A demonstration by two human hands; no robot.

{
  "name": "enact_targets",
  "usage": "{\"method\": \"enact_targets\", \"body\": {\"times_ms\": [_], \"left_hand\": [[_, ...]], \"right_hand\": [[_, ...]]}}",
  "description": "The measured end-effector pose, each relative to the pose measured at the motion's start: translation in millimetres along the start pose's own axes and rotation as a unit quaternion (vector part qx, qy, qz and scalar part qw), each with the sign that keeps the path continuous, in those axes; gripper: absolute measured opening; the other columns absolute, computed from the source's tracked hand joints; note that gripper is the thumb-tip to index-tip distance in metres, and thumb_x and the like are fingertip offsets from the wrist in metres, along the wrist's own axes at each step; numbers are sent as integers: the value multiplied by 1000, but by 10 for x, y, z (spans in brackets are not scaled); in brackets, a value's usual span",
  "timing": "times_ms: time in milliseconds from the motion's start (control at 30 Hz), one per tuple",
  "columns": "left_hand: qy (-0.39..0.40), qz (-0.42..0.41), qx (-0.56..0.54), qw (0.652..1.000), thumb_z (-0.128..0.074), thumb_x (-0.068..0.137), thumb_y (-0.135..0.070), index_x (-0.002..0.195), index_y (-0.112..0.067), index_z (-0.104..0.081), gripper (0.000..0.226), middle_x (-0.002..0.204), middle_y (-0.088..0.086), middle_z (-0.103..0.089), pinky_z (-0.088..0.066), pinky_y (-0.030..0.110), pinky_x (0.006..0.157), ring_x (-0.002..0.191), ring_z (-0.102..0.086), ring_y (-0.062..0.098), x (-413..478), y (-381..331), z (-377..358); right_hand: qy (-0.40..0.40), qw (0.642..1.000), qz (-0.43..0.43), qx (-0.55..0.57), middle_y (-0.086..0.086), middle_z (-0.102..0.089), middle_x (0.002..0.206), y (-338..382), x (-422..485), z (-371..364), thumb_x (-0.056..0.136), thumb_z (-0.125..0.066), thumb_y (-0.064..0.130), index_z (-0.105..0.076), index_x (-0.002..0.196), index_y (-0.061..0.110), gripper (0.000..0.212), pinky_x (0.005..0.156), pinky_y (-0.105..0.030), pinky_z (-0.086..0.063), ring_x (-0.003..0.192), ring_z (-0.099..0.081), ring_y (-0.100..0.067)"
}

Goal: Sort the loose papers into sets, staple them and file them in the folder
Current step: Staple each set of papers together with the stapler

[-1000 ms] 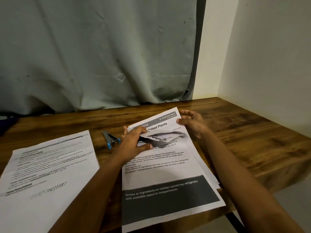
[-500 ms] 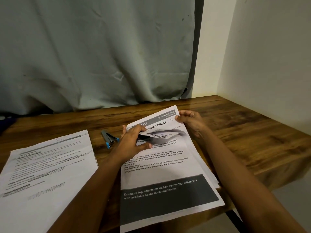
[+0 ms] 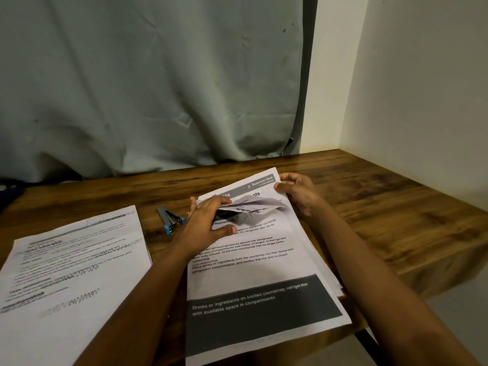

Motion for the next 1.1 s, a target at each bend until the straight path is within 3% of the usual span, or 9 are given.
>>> {"method": "enact_targets", "body": {"times_ms": [233,433,600,667,733,867,1000,1100], "left_hand": [[16,-17,12,1000,-67,84,-42,140,-34,-41,62,147,-7,-39,15,48,114,140,-27,12,14,37,2],[34,-9,21,999,-63,86,-43,143,-38,-34,64,149,-6,-36,15,47,115,142,-22,15,18,-2,9],[45,-3,33,998,-61,87,-44,145,-38,-29,66,152,-6,-31,14,46,115,144,-18,16,25,-10,6],[51,-1,41,998,-60,88,-45,146,-37,-27,67,153,-5,-30,14,45,115,145,-17,16,35,-5,-4],[60,2,46,997,-59,87,-50,147,-37,-25,70,154,-6,-27,14,45,116,145,-15,15,41,18,-18],[71,4,34,997,-53,80,-61,149,-37,-20,80,156,-4,-25,14,42,116,146,-10,12,53,38,-18],[76,14,31,997,-57,83,-59,150,-39,-12,83,158,-2,-20,12,43,117,146,-10,15,48,14,-3],[90,15,37,995,-48,76,-64,150,-40,-4,89,158,-5,-16,11,44,117,146,-9,15,41,-15,18]], "right_hand": [[-3,1000,3,17,-22,-67,111,0,-4,5,84,-60,-10,-57,114,-5,31,88,-45,-54,103,-65,-37],[6,1000,27,2,-17,-64,117,-1,26,33,85,-57,-13,-57,119,13,43,92,-49,-52,107,-64,-32],[99,994,35,0,-14,-62,123,65,-83,51,87,-62,10,-63,116,16,30,99,-41,-49,114,-60,-28],[154,987,15,-39,-9,-62,125,90,-142,66,79,-66,23,-63,115,16,37,101,-37,-47,117,-57,-25],[201,977,-13,-74,-9,-61,125,93,-176,84,71,-73,28,-64,114,16,46,99,-41,-49,116,-58,-28],[207,973,-39,-91,-7,-66,119,93,-196,92,61,-78,31,-67,108,15,51,88,-40,-55,108,-64,-28],[187,981,-10,-52,-6,-71,109,112,-226,74,83,-62,24,-68,103,12,24,84,-33,-57,99,-68,-23],[158,986,3,-54,-9,-70,110,108,-215,78,94,-53,20,-68,104,11,21,85,-37,-56,99,-68,-26]]}}
Point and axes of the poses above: each hand's wrist, its own x-axis towards the middle knuckle, its own z-axis out of the back of the hand, y = z × x, the point moved 1 cm from there along x, towards the middle knuckle
